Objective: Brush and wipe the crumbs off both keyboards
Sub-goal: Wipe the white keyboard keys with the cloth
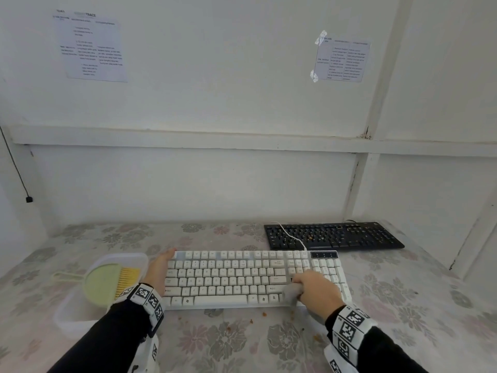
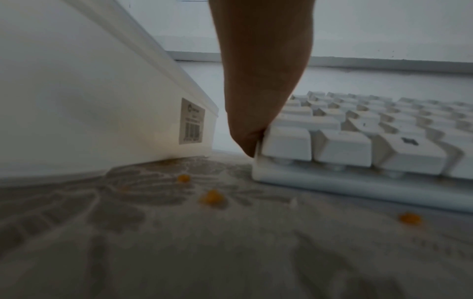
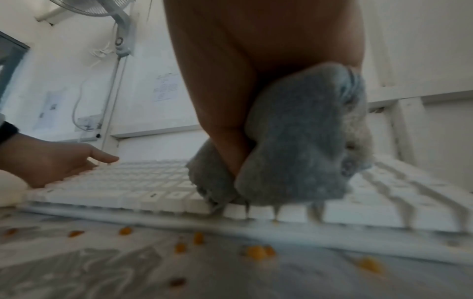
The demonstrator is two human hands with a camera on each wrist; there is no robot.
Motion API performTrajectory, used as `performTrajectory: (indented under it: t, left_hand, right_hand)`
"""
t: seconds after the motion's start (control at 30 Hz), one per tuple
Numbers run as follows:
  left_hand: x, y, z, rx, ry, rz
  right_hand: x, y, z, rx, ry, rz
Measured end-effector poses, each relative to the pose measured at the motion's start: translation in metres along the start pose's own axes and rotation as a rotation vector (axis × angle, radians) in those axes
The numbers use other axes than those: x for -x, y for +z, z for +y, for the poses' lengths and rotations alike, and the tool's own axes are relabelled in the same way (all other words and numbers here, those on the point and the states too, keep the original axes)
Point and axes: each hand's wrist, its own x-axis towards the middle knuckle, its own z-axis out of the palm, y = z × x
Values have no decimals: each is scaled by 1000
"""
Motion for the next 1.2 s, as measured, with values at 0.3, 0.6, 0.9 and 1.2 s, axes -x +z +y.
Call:
performTrajectory:
  t: [0.3, 0.6, 0.9, 1.2]
  left_hand:
    - [-5, -1, -4, -15, 34, -16]
    - [-15, -9, -6, 11, -36, -84]
    - [-18, -10, -7, 24, -21, -90]
    - [-25, -7, -10, 21, -20, -85]
  right_hand:
    - [18, -15, 49, -106, 353, 82]
    - [-26, -40, 37, -208, 305, 303]
    - [-12, -17, 30, -234, 390, 117]
    - [-1, -36, 24, -144, 421, 59]
